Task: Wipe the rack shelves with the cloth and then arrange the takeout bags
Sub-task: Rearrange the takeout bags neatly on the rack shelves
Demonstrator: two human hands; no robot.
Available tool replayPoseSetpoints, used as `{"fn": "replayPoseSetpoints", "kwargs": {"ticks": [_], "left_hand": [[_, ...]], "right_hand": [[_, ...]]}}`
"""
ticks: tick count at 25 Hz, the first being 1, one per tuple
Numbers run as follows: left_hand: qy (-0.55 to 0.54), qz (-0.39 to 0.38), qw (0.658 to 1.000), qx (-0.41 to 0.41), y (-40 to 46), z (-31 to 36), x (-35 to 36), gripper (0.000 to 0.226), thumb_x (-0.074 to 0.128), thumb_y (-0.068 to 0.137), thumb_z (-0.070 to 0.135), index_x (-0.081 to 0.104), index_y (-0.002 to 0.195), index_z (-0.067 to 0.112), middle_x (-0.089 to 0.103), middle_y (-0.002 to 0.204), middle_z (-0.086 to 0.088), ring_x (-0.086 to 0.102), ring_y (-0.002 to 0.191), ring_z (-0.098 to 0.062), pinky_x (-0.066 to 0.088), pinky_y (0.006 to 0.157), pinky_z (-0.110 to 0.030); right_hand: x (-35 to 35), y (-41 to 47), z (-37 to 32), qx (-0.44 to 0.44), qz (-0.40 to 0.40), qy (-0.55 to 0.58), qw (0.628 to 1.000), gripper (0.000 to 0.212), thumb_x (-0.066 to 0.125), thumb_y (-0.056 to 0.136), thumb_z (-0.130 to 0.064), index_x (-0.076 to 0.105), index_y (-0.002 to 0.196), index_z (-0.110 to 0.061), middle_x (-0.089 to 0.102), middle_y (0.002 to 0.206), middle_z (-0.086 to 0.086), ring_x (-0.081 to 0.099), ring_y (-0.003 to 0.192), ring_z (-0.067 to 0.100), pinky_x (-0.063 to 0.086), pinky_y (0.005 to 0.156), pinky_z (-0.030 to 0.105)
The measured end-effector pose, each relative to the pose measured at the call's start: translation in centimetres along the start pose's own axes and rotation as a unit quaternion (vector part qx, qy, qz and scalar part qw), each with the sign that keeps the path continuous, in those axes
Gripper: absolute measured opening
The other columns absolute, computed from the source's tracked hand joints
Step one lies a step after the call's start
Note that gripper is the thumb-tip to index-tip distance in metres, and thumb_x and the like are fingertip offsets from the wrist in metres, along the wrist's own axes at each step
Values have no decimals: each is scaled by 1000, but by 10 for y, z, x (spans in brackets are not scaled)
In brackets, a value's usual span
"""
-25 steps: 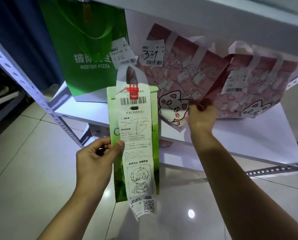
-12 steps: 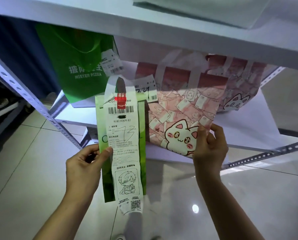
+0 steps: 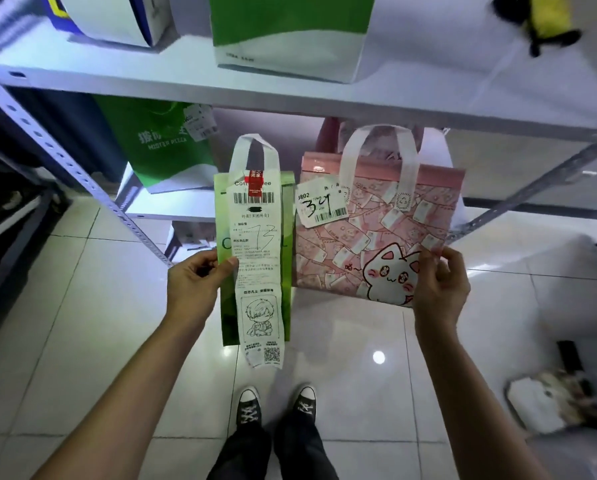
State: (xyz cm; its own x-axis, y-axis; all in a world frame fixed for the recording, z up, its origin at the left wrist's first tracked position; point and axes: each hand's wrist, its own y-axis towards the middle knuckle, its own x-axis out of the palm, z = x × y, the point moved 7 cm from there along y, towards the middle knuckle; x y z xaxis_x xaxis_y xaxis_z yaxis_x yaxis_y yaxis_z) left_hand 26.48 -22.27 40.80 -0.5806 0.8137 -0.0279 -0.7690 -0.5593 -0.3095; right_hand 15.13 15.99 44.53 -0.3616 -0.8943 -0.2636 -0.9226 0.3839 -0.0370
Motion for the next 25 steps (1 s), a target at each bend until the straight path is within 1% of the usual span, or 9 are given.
{"fn": "replayPoseSetpoints", "kwargs": {"ticks": [3, 5, 8, 10, 14, 18, 22, 23, 25], "left_hand": [[5, -20, 1000, 9, -24, 29, 9, 12, 74, 86, 7, 76, 97, 12, 79, 93, 0, 75, 88, -21, 61, 81, -36], [11, -41, 999, 16, -35, 46, 15, 10, 73, 87, 7, 76, 93, 15, 79, 90, 2, 75, 85, -20, 61, 76, -36], [10, -68, 997, 34, -49, 70, 29, 10, 74, 88, 11, 75, 89, 21, 79, 85, 9, 76, 80, -13, 61, 60, -26], [29, -69, 996, 54, -56, 84, 37, 8, 75, 87, 14, 75, 88, 22, 78, 84, 13, 75, 79, -10, 58, 56, -19], [45, -76, 994, 71, -66, 107, 60, 6, 77, 85, 19, 76, 90, 22, 79, 86, 9, 76, 79, -13, 63, 68, -32], [62, -49, 993, 88, -75, 118, 78, 9, 79, 83, 22, 75, 84, 30, 78, 82, 15, 74, 76, -7, 59, 62, -24], [64, -26, 995, 74, -88, 114, 96, 6, 77, 84, 21, 75, 88, 26, 78, 83, 15, 74, 81, -11, 59, 67, -26], [64, -15, 995, 74, -91, 113, 98, 6, 77, 84, 21, 75, 89, 25, 78, 83, 14, 74, 84, -13, 60, 67, -27], [60, 8, 996, 71, -98, 109, 102, 9, 78, 84, 19, 77, 92, 22, 79, 86, 8, 74, 88, -20, 62, 75, -40]], "right_hand": [[-46, -11, -41, -23, 11, 15, 1000, 8, 60, 97, -40, 60, 94, -32, 76, 89, -6, 75, 79, 11, 63, 62, 39], [-71, -15, -68, -43, 15, 37, 998, 5, 62, 95, -40, 62, 90, -39, 77, 86, -9, 75, 78, 10, 62, 62, 35], [-108, -13, -113, -62, 52, 78, 994, 6, 66, 93, -40, 66, 91, -34, 77, 87, -5, 75, 79, 16, 60, 64, 36], [-126, -5, -142, -77, 70, 106, 989, 12, 69, 92, -40, 66, 91, -29, 77, 85, -1, 73, 79, 15, 60, 66, 37], [-146, 34, -207, -119, 86, 159, 976, 10, 70, 91, -38, 64, 88, -32, 75, 79, -7, 70, 72, 7, 59, 61, 27], [-139, 92, -243, -132, 68, 159, 976, 6, 66, 95, -32, 62, 91, -28, 74, 82, -4, 69, 73, 13, 59, 62, 35], [-123, 154, -255, -131, 56, 171, 975, 3, 61, 97, -26, 59, 95, -25, 71, 77, -9, 66, 68, 10, 54, 53, 23], [-117, 168, -257, -133, 51, 170, 975, 4, 60, 97, -26, 58, 94, -26, 71, 76, -10, 66, 67, 7, 53, 51, 20], [-104, 192, -255, -143, 36, 155, 977, 5, 59, 98, -29, 57, 95, -26, 70, 77, -11, 65, 63, 0, 55, 53, 21]]}}
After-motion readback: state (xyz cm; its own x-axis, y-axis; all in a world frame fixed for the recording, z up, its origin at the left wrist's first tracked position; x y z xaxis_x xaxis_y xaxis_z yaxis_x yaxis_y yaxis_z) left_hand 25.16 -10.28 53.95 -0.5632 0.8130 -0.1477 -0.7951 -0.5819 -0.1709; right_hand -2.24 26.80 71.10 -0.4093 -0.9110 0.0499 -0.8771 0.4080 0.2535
